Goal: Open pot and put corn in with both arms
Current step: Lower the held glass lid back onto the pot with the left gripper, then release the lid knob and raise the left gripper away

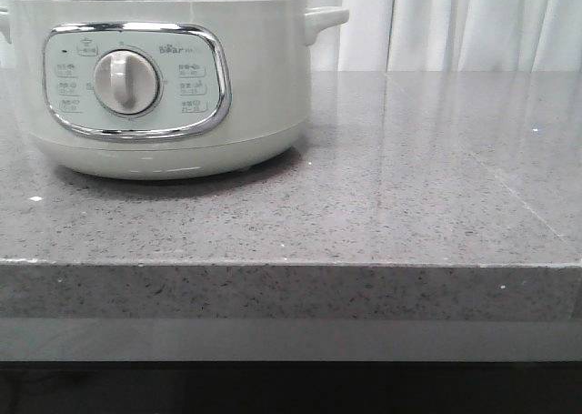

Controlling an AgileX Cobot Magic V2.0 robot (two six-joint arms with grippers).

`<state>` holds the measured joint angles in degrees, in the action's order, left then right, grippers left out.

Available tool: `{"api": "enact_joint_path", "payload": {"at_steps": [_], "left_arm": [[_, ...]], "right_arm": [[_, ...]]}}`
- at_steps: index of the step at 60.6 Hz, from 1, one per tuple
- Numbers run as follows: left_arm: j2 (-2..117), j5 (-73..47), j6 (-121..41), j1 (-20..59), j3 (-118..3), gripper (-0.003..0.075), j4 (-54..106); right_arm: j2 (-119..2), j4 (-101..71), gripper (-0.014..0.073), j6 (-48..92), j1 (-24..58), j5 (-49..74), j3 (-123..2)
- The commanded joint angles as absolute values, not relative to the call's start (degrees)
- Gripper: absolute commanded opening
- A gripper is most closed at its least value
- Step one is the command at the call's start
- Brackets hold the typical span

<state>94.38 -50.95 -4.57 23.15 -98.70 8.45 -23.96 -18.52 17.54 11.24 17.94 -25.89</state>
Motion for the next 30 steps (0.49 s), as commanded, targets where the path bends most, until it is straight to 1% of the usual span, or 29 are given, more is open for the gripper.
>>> {"api": "enact_joint_path", "payload": {"at_steps": [1,5,8,19,24,29,30], "left_arm": [[91.4,-45.4,-4.5,23.8,-101.1,0.0440,10.2],[91.0,-45.4,-4.5,23.8,-101.2,0.0489,8.9],[90.4,-45.4,-4.5,23.8,-101.3,0.0507,7.9],[86.5,-45.4,-4.5,23.8,-101.4,0.0502,6.8],[84.5,-46.7,-4.5,23.8,-101.4,0.0459,6.8],[82.3,-48.2,-4.5,23.8,-101.2,0.0353,6.8],[81.8,-48.5,-4.5,23.8,-100.9,0.0319,6.8]], "right_arm": [[-24.1,-18.4,-0.0067,18.1,11.0,13.1,-27.5],[-24.1,-18.4,-0.0067,18.1,11.0,13.1,-27.5],[-24.1,-18.4,-0.0067,18.1,11.0,13.1,-27.5],[-24.1,-18.4,-0.0067,18.1,11.0,13.1,-27.5],[-24.1,-18.4,-0.0067,18.1,11.0,13.1,-27.5],[-24.1,-18.4,-0.0067,18.1,11.0,13.1,-27.5],[-24.1,-18.4,-0.0067,18.1,11.0,13.1,-27.5]]}}
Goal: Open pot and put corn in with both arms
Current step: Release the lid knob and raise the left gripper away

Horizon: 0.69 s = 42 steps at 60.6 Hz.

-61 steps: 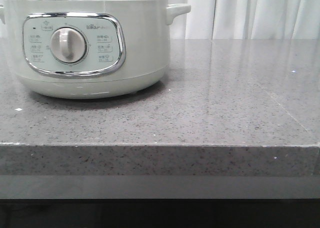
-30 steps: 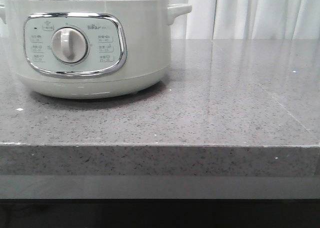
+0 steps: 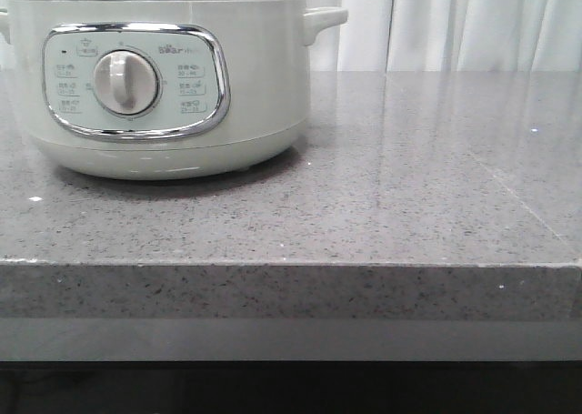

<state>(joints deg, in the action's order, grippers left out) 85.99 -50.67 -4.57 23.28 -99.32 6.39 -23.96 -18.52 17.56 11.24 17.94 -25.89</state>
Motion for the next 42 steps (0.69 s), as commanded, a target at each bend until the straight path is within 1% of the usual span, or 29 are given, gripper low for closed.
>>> {"api": "enact_joint_path", "payload": {"at_steps": [1,7,14,22,31,42], "left_arm": [[81.5,-48.6,-4.5,23.8,-100.7,0.0295,6.8],[78.8,-48.5,-4.5,23.8,-98.0,0.0125,6.8],[74.9,-46.7,-4.5,23.8,-93.2,-0.0021,6.8],[69.7,-43.6,-4.5,23.8,-85.7,-0.0018,6.8],[61.1,-38.4,-4.5,23.8,-75.9,-0.0018,6.8],[47.0,-27.1,-4.5,23.8,-60.3,-0.0018,6.4]], "right_arm": [[-24.1,-18.4,-0.0067,18.1,11.0,13.1,-27.5],[-24.1,-18.4,-0.0067,18.1,11.0,12.7,-27.5],[-24.1,-18.4,-0.0067,18.1,11.0,12.6,-27.5],[-24.1,-18.4,-0.0067,18.1,11.0,12.7,-27.5],[-24.1,-18.4,-0.0067,18.1,11.0,12.7,-27.5],[-24.1,-18.4,-0.0067,18.1,11.0,12.7,-27.5]]}}
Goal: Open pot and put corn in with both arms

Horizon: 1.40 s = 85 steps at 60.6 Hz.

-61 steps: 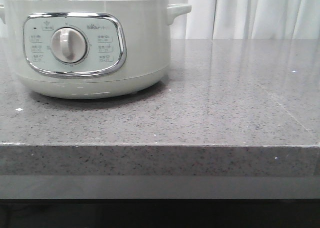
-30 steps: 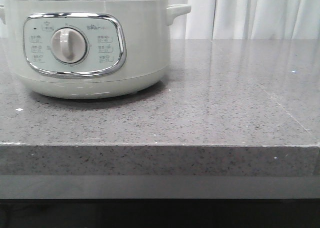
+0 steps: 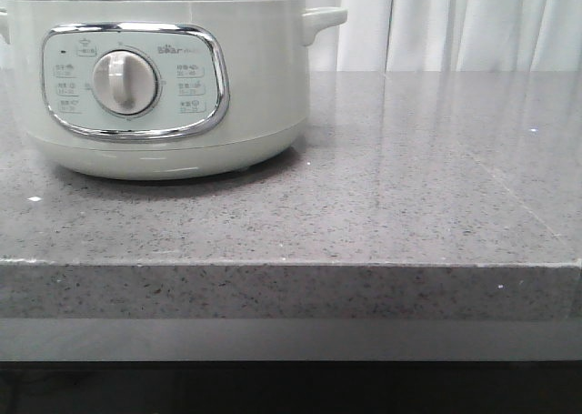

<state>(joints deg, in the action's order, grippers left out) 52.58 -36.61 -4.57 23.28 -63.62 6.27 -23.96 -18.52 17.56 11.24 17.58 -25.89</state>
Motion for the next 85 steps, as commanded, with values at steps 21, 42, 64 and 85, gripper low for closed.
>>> {"api": "enact_joint_path", "payload": {"at_steps": [21,42,64,85], "left_arm": [[18.2,-20.5,-4.5,23.8,-36.6,-0.0018,5.9],[4.5,-20.5,-4.5,23.8,-28.5,-0.0018,5.9],[4.5,-20.7,-4.5,23.8,-26.1,-0.0018,5.6],[-0.3,-16.2,-4.5,14.6,-16.4,-0.0018,5.5]], "right_arm": [[-24.1,-18.4,-0.0067,18.1,11.0,12.7,-27.5],[-24.1,-18.4,-0.0067,18.1,11.0,12.7,-27.5],[-24.1,-18.4,-0.0067,18.1,11.0,12.7,-27.5],[-24.1,-18.4,-0.0067,18.1,11.0,12.7,-27.5]]}}
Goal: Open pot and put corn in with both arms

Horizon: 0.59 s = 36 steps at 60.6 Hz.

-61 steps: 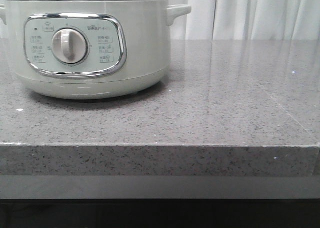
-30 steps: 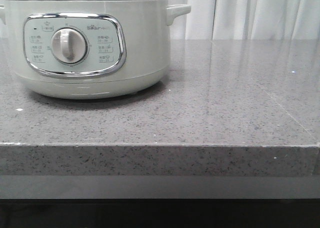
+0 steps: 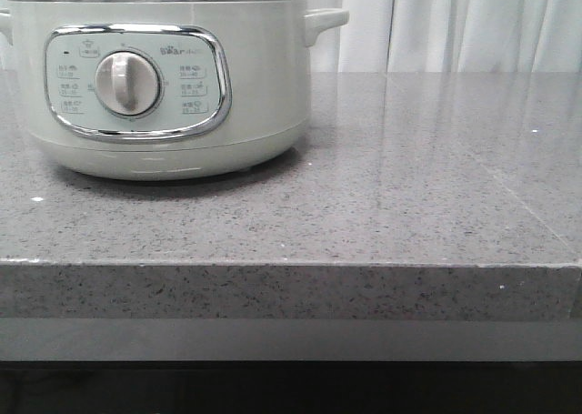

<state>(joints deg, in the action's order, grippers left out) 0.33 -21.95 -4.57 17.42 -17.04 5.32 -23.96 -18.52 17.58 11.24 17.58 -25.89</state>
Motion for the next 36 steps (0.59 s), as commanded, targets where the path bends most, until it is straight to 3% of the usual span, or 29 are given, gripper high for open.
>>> {"api": "enact_joint_path", "payload": {"at_steps": [1,17,36], "left_arm": [[-0.8,-15.8,-4.5,13.6,-15.6,-0.0018,5.5],[-1.7,-8.8,-4.5,5.3,-5.6,-0.0018,5.6],[-1.7,-7.4,-4.5,3.8,0.3,-0.0018,6.2]], "right_arm": [[-24.1,-18.4,-0.0067,18.1,11.0,12.7,-27.5],[-24.1,-18.4,-0.0067,18.1,11.0,12.8,-27.5],[-24.1,-18.4,-0.0067,18.1,11.0,12.8,-27.5]]}}
